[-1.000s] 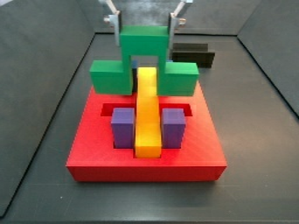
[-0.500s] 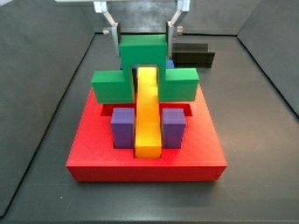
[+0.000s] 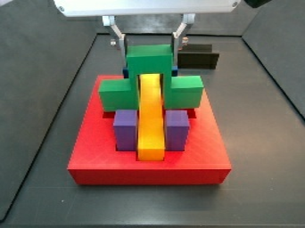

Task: Pick up the green object. Move up. Place the green object on the fixture. Regrasp the green object. Move to above the board. Insert the green object.
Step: Insert the green object.

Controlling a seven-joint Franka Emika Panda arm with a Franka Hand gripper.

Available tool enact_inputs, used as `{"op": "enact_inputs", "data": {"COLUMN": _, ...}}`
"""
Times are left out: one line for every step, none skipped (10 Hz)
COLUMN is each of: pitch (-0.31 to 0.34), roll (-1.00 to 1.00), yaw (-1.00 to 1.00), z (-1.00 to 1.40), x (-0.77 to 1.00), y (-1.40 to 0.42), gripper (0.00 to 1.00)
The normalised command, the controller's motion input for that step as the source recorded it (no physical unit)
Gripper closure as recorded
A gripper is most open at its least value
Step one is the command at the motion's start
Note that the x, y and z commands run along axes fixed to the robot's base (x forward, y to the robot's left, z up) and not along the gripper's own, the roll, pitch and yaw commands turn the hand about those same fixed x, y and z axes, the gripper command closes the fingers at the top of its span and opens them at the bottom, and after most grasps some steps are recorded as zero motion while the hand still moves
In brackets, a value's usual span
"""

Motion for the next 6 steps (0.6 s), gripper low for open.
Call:
{"op": "enact_inputs", "data": {"pitch": -0.023, "roll": 0.14, "yaw": 0.13, "z": -0.17, "x": 0.00, "y": 0.00, "gripper": 1.00}}
{"op": "enact_inputs", "data": {"pitch": 0.000, "roll": 0.05, "yaw": 0.04, "z": -0.23, "x": 0.01, "y": 0.00, "gripper": 1.00}}
{"op": "enact_inputs", "data": {"pitch": 0.000, "roll": 0.05, "yaw": 0.00, "z": -0.24, "x": 0.06, "y": -0.11, "gripper": 1.00}}
{"op": "enact_inputs", "data": {"pitch": 0.017, "roll": 0.05, "yaw": 0.00, "z": -0.25, "x": 0.11, "y": -0.02, "gripper": 1.00}}
{"op": "enact_inputs", "data": {"pitch": 0.039, "roll": 0.06, "yaw": -0.03, "z": -0.27, "x": 0.08, "y": 0.00, "gripper": 1.00}}
{"op": "enact_inputs", "data": {"pitch": 0.029, "roll": 0.00, "yaw": -0.05, "z": -0.17, "x": 0.07, "y": 0.00, "gripper": 1.00}}
